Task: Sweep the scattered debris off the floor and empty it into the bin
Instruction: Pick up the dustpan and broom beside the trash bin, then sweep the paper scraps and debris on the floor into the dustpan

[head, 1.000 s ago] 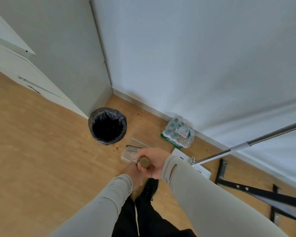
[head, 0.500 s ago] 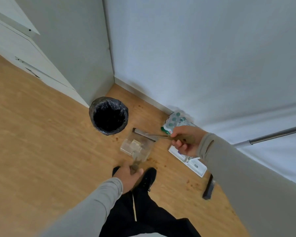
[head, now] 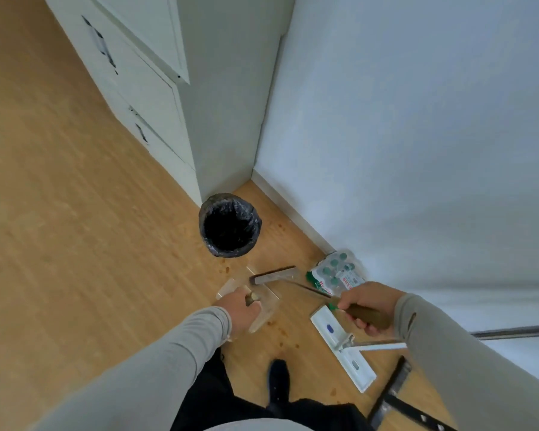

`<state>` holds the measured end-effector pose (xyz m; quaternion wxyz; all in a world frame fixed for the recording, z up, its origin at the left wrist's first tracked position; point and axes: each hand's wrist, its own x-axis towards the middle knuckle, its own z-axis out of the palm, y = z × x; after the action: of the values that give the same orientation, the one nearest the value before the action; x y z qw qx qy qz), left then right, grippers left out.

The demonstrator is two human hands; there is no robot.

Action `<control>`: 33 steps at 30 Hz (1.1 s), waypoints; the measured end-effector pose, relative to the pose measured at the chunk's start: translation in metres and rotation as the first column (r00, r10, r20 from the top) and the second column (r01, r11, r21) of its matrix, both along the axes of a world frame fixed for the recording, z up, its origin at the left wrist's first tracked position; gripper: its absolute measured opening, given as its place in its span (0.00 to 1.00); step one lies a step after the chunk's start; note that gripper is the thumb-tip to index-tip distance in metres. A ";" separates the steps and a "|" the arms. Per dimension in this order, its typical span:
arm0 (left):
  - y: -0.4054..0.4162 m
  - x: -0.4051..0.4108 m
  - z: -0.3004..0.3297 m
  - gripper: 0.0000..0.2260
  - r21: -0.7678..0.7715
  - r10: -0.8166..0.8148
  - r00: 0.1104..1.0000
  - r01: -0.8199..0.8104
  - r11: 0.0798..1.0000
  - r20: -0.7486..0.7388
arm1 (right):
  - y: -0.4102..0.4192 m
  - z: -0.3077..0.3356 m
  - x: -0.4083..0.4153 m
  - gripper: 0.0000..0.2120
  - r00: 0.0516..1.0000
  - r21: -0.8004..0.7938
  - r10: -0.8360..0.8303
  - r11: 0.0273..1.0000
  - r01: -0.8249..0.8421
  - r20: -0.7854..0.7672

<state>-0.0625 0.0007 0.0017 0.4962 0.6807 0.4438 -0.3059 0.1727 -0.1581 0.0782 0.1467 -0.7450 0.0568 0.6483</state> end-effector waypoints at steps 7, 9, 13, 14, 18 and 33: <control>-0.067 -0.061 0.040 0.24 0.110 0.248 0.967 -0.242 0.964 -0.051 | -0.020 -0.008 -0.009 0.05 0.848 -0.023 0.528 0.849 -0.528 0.047; -0.093 -0.081 0.049 0.28 0.159 0.307 0.947 -0.290 0.944 -0.096 | -0.026 -0.011 -0.022 0.05 0.742 -0.030 0.665 0.746 -0.665 0.087; -0.139 -0.134 0.062 0.27 0.065 0.503 0.852 -0.499 0.864 -0.146 | -0.034 -0.018 -0.036 0.06 0.576 -0.062 0.807 0.586 -0.808 0.129; -0.149 -0.148 0.064 0.26 0.037 0.542 0.828 -0.543 0.839 -0.142 | -0.040 -0.019 -0.034 0.06 0.629 -0.074 0.770 0.637 -0.767 0.106; -0.184 -0.194 0.062 0.20 0.062 0.695 0.711 -0.692 0.719 -0.107 | -0.078 -0.021 -0.021 0.08 0.858 -0.138 0.513 0.852 -0.504 0.031; -0.240 -0.252 -0.005 0.17 0.166 0.577 0.805 -0.556 0.815 -0.139 | -0.153 -0.116 -0.080 0.14 0.455 -0.322 0.721 0.661 -0.678 0.522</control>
<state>-0.3148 -0.2397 -0.0029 0.4812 0.5139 0.6875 -0.1781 0.0932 -0.3109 -0.0374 -0.1479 -0.8723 -0.2827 0.3705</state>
